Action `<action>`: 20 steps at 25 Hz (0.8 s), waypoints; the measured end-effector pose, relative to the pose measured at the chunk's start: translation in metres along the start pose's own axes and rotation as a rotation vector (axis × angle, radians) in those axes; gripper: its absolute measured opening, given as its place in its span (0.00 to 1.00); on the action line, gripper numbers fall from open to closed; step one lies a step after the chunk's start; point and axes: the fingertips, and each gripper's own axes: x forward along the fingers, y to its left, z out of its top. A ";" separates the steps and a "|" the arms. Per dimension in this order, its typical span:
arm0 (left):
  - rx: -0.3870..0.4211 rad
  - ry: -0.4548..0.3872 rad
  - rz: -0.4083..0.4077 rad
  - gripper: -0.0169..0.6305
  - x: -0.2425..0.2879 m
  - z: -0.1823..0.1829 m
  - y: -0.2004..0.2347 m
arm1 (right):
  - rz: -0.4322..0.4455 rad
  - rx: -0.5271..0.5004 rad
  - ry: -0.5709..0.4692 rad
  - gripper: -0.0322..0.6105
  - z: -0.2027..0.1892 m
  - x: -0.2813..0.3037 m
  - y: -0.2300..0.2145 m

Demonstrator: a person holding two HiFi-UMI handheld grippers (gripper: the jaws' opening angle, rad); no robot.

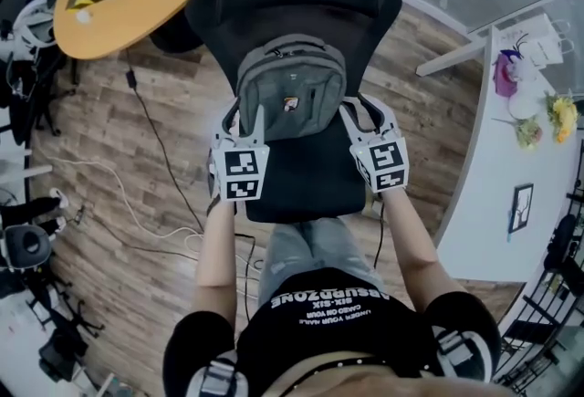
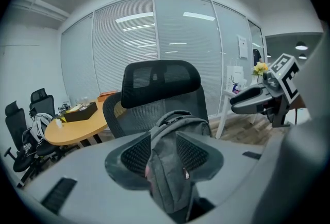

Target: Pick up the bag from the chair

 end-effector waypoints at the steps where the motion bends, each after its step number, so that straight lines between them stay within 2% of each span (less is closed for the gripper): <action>1: 0.002 0.007 -0.002 0.24 0.006 -0.002 0.001 | 0.005 -0.006 0.003 0.29 -0.001 0.006 -0.002; 20: 0.050 0.180 -0.021 0.26 0.102 -0.055 0.016 | 0.054 -0.071 0.144 0.30 -0.049 0.096 -0.035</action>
